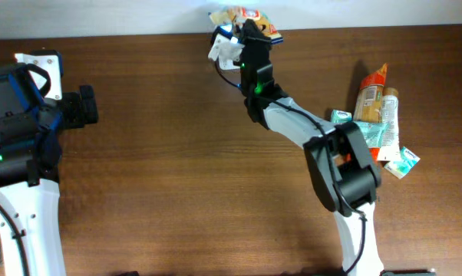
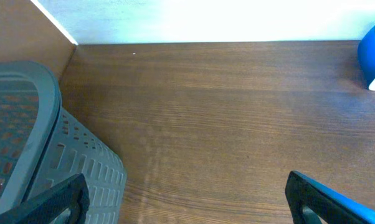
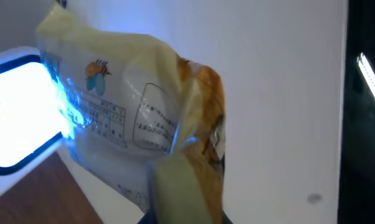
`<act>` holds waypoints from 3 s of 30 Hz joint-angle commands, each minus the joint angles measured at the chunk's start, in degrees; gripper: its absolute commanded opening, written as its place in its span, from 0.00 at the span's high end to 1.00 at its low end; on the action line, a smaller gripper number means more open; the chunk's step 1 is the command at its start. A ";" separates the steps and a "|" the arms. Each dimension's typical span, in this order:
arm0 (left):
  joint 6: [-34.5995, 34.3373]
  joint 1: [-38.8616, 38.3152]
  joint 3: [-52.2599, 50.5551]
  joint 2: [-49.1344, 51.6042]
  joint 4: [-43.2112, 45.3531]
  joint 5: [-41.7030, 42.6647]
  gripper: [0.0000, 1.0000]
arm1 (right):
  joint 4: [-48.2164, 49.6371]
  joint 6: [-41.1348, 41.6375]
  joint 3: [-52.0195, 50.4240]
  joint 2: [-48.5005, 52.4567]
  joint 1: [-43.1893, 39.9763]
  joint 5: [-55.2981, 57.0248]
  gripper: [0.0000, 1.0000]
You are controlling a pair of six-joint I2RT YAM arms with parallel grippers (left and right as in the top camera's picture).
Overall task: Scan the item barcode
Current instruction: 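Hold the snack bag in front of the scanner, then carry the snack bag right and drop it on the pile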
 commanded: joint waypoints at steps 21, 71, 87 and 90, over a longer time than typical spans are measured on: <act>0.74 0.28 0.52 -0.02 0.11 0.63 0.01 | 7.06 -7.19 4.94 5.44 -6.38 -11.82 0.96; 0.74 0.28 0.52 -0.02 0.11 0.66 0.01 | -103.43 77.50 5.07 -33.22 -50.73 -42.18 0.96; 0.74 0.28 0.52 -0.02 0.11 0.63 0.01 | -114.16 69.02 23.06 -18.16 -56.78 -48.09 0.24; 0.74 0.28 0.52 -0.02 0.11 0.66 0.01 | -126.03 61.86 37.42 -20.24 -52.06 -50.42 0.17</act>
